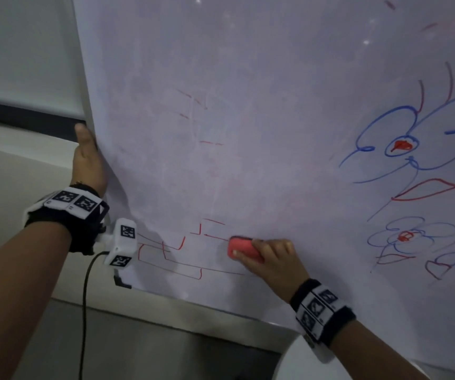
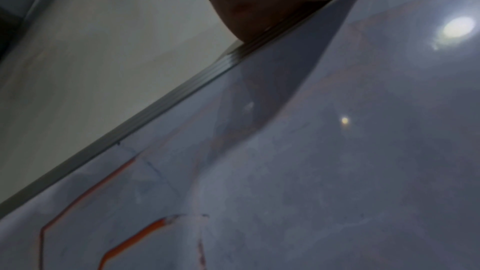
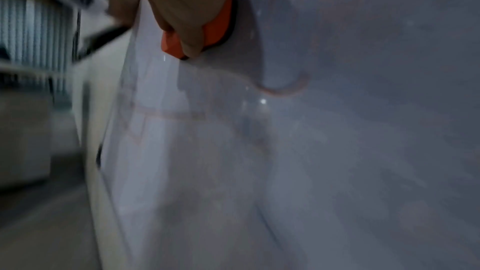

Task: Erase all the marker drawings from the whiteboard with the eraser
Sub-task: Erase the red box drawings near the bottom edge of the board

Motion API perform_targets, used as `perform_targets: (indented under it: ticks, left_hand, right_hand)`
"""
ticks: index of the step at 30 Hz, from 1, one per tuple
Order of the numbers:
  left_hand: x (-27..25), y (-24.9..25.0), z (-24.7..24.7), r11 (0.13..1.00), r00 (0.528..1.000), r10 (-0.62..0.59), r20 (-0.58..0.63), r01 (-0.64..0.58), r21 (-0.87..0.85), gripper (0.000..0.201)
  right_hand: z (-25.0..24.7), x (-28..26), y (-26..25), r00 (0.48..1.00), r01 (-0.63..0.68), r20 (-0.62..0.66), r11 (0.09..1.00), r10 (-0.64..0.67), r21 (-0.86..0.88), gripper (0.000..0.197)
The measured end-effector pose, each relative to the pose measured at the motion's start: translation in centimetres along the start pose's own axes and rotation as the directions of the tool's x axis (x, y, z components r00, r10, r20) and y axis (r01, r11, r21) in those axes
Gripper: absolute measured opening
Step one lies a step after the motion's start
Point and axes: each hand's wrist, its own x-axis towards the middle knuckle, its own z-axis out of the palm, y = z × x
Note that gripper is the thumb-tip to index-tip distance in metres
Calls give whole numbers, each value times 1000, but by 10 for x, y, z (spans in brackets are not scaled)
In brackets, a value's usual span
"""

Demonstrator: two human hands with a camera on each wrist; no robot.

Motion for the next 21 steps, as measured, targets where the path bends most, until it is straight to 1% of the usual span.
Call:
perform_targets:
  ticks: [2,4,6,8,10,11,12,14,15,16,18,20,21]
  left_hand:
    - [-1,2,0,1000,1000,9,11,-9,-4,60]
    - [0,1,1,1000,1000,18,10,-18,-15,60]
    - [3,0,1,999,1000,20,-4,-20,-33,60]
    - [5,-2,1,999,1000,20,-9,-20,-38,61]
    - [8,-4,0,999,1000,21,-6,-21,-46,62]
    - [8,-4,0,999,1000,14,-2,-14,-49,62]
    - [7,-5,-1,999,1000,10,7,-9,-49,62]
    - [7,-4,-1,998,1000,27,14,-26,-51,61]
    - [6,-4,-2,998,999,33,13,-32,-53,61]
    - [8,-4,-2,998,999,40,14,-39,-54,61]
    - [10,-5,-1,997,999,43,10,-43,-63,62]
    - [11,-7,-1,998,999,28,16,-27,-64,61]
    - [12,-8,-1,998,1000,23,18,-21,-63,61]
  right_hand:
    - [-1,-46,7,988,108,114,994,-106,-9,44]
    - [-14,-85,28,964,165,215,986,-155,-26,44]
    - [-28,-90,46,947,184,273,982,-167,-37,48]
    - [-33,-70,56,959,142,258,988,-119,-69,48]
    - [-29,-48,52,981,51,192,995,-34,-83,47]
    - [-25,-47,47,983,56,178,995,-41,-81,47]
    - [-19,-56,42,976,105,198,991,-88,-77,47]
    - [-13,-85,37,933,231,294,971,-206,-53,45]
    - [-15,-92,38,924,249,310,968,-225,-40,44]
    - [-19,-89,41,937,234,276,971,-214,-43,45]
    - [-30,-57,50,977,155,163,984,-139,-86,45]
    - [-38,-13,58,1000,-10,7,990,11,-138,43]
    - [-37,1,58,993,-105,-63,983,97,-149,41]
